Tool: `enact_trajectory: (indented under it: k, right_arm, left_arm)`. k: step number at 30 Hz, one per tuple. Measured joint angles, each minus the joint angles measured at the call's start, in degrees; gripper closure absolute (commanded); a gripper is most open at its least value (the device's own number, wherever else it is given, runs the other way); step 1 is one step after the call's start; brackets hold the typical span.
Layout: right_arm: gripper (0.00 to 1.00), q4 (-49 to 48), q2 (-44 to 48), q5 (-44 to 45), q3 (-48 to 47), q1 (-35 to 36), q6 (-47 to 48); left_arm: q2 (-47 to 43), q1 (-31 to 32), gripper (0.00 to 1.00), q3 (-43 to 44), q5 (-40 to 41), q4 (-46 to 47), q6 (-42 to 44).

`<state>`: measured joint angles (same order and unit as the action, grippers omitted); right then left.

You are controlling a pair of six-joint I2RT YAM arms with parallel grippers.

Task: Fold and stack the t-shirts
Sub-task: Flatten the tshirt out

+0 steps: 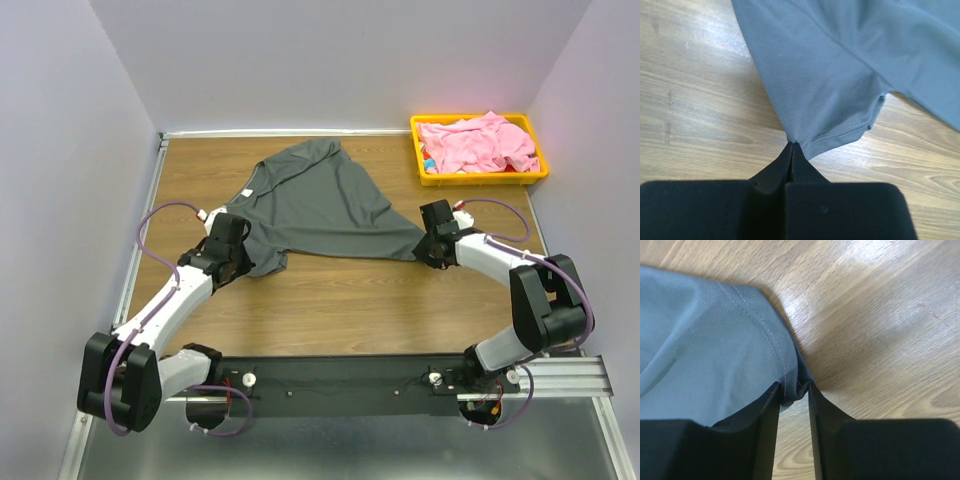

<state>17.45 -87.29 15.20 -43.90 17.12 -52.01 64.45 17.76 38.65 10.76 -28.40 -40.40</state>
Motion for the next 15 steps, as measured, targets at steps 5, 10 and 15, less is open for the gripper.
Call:
enact_trajectory:
  k: [5,10,15]
  right_arm:
    - [0.81,0.9,-0.7,1.0,-0.6,0.0,-1.0]
    - [0.94,2.0,-0.8,2.1,-0.7,0.0,-1.6]
    - [0.99,4.4,0.0,3.3,-0.7,0.0,-1.5]
  left_arm:
    - [-0.7,0.0,1.0,0.0,-0.9,0.6,0.6]
    - [-1.5,-0.1,1.0,0.0,-1.5,1.2,1.6]
    - [-2.7,-1.3,1.0,0.0,-2.3,1.4,2.6]
